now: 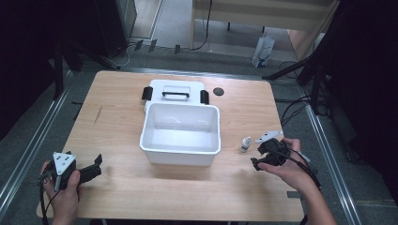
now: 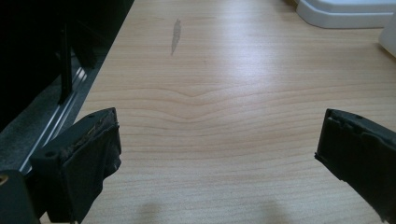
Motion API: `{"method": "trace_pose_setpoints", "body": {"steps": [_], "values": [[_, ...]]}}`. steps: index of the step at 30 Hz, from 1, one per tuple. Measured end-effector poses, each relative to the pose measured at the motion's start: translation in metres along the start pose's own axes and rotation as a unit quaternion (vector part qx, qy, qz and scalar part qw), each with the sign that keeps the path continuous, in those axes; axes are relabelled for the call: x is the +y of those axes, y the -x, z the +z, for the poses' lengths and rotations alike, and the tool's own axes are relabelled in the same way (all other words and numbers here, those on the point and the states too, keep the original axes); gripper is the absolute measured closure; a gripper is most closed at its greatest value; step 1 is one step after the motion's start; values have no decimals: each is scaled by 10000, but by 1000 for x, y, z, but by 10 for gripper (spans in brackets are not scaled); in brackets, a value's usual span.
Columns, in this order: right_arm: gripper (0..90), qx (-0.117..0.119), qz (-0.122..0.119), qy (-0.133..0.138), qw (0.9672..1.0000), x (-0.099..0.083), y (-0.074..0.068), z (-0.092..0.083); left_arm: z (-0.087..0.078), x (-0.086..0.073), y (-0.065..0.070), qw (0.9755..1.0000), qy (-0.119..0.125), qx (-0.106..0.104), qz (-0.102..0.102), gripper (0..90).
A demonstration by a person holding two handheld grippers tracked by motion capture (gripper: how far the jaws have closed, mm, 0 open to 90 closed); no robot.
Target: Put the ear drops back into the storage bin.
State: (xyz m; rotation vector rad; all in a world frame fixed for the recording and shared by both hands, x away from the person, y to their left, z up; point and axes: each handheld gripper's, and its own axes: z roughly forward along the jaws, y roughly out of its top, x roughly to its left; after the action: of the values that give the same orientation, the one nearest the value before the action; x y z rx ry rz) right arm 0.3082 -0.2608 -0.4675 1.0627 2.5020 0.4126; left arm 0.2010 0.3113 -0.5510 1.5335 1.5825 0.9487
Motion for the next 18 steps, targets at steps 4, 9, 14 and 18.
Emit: {"method": "trace_pose_setpoints", "body": {"steps": [4,9,14,18], "values": [[241,85,-231,-463,9986,16,1,2,0,0,0,10000,-6,11,7,6],[294,201,-438,-959,9942,33,6,-2,1,0,-1,10000,-22,-27,-30,6],[367,360,-379,-1217,9912,47,14,-6,1,0,-1,9999,-99,55,-24,6],[404,498,-442,-1224,9902,58,19,-7,1,1,0,9998,-105,142,-24,6]]}}
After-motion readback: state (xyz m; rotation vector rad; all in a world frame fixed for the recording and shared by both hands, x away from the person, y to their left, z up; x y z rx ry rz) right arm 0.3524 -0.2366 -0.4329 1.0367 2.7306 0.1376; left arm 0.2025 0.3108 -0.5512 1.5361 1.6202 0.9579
